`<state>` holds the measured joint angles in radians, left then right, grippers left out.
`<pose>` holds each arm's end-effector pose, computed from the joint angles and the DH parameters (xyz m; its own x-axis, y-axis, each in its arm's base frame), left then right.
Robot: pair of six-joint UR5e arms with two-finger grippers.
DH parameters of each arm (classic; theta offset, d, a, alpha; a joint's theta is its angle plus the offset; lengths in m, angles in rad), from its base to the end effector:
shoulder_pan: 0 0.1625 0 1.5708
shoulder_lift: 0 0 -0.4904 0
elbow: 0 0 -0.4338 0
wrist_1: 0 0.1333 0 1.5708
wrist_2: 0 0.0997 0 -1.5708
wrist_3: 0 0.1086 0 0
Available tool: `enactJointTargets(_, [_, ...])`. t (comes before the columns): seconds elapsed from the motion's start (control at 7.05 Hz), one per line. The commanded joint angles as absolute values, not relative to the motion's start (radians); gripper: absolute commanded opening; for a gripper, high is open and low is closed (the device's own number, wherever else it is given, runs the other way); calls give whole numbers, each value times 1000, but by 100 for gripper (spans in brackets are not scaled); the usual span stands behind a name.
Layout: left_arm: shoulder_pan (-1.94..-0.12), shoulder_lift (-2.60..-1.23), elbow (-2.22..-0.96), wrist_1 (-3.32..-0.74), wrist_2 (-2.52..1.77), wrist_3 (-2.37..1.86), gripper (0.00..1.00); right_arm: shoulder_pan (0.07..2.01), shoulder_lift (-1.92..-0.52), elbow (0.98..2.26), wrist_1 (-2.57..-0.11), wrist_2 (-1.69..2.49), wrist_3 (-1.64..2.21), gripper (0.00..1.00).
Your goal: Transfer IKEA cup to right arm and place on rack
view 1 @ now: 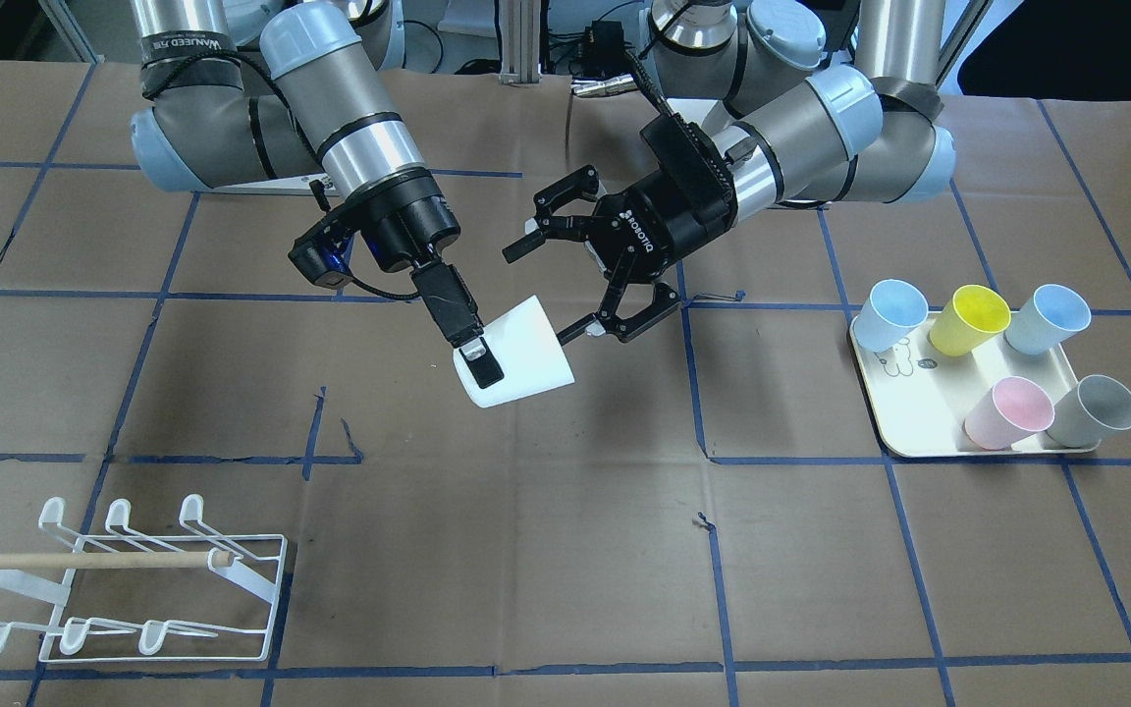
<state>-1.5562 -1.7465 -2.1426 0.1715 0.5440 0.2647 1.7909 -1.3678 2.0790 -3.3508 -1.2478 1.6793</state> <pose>-0.2188 -0.5086 0.4034 -0.5117 0.8277 0.2304 0.1305 0.3399 -0.9314 0.2872 -0.5155 0.3975 -0.0108 0.5186 -0.8549 0.8710 0.4249 0.2468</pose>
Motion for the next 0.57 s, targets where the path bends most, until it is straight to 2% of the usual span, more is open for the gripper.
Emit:
enactJointTargets(0.0, [-1492, -1738, -2148, 173, 543, 262, 99, 1767, -1367, 2069, -3349, -1246, 1631, 36])
enactJointTargets(0.43, [-1352, -1730, -2151, 163, 543, 262, 99, 1628, -1367, 2068, -3359, -1244, 1336, 30])
